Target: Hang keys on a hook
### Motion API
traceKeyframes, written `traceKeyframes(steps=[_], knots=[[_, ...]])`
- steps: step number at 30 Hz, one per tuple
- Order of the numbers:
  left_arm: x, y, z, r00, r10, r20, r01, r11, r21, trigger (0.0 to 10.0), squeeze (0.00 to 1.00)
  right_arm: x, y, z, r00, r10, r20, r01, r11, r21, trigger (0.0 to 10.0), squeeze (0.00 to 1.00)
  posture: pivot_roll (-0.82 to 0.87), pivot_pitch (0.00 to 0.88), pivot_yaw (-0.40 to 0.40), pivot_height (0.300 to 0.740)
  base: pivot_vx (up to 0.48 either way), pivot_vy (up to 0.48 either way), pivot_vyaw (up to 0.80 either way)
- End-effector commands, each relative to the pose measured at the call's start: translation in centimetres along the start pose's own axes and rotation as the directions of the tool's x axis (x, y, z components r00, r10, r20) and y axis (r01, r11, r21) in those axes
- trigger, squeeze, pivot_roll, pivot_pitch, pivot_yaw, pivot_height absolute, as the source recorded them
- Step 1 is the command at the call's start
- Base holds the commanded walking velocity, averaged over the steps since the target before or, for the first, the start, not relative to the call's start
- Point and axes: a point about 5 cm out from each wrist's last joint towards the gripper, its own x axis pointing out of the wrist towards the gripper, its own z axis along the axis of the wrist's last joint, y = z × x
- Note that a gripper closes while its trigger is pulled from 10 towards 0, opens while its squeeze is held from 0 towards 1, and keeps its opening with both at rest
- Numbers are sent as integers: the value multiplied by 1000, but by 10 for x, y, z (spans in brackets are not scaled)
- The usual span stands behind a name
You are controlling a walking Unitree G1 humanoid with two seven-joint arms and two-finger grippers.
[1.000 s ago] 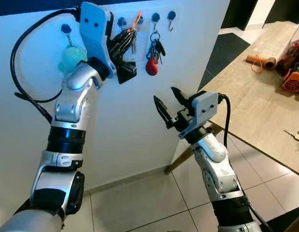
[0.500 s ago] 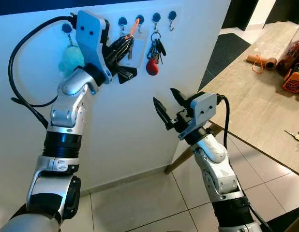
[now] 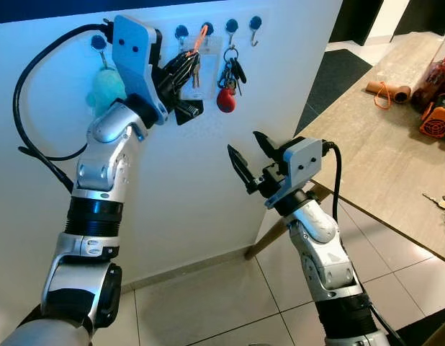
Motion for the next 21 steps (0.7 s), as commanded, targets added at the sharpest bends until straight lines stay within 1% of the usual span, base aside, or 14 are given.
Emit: traceKeyframes(steps=[1,2,9,12,15,17,21], knots=[[4,-4,6,999,-8,32,7,1000,13,10000,0,0,3,1,1000,5,0,-5,1000,11,10000,0,23,42,-4,740,0,0,0],[6,-8,4,1000,-21,21,20,999,26,10000,0,0,3,1,1000,6,2,-6,1000,13,10000,0,27,36,-2,740,0,0,0],[9,-13,3,1000,-27,13,27,999,36,10000,0,1,4,1,1000,8,5,-8,1000,13,10000,0,27,28,2,740,0,0,0],[12,-15,1,1000,-24,-5,25,998,60,10000,0,2,4,2,1000,9,9,-9,1000,13,10000,0,28,28,3,740,0,0,0],[13,-14,1,1000,-8,-11,9,998,62,10000,0,3,5,2,1000,9,10,-9,1000,13,10000,0,27,29,6,740,0,0,0],[13,-11,0,1000,14,-19,-12,998,67,10000,0,3,5,2,1000,8,11,-8,1000,13,10000,0,26,32,6,740,0,0,0],[9,-5,-4,998,38,-44,-34,995,90,10000,0,3,4,2,1000,6,6,-6,1000,12,10000,0,25,40,6,740,0,0,0]])
